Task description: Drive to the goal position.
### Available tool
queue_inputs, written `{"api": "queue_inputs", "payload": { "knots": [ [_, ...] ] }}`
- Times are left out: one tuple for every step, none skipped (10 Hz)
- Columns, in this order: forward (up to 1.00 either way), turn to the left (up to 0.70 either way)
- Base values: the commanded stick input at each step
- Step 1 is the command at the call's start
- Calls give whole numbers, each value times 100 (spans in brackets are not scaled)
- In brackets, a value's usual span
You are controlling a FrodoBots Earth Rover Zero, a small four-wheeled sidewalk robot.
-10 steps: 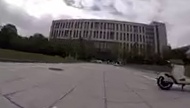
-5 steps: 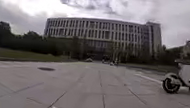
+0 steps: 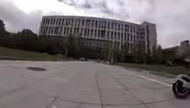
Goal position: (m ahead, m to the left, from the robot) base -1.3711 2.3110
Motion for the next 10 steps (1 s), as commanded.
{"api": "queue_inputs", "payload": {
  "knots": [
    [100, -27],
    [100, -27],
    [100, -23],
    [100, -12],
    [100, -2],
    [100, 0],
    [100, 0],
    [100, 0],
    [100, 0],
    [100, 0]
  ]
}}
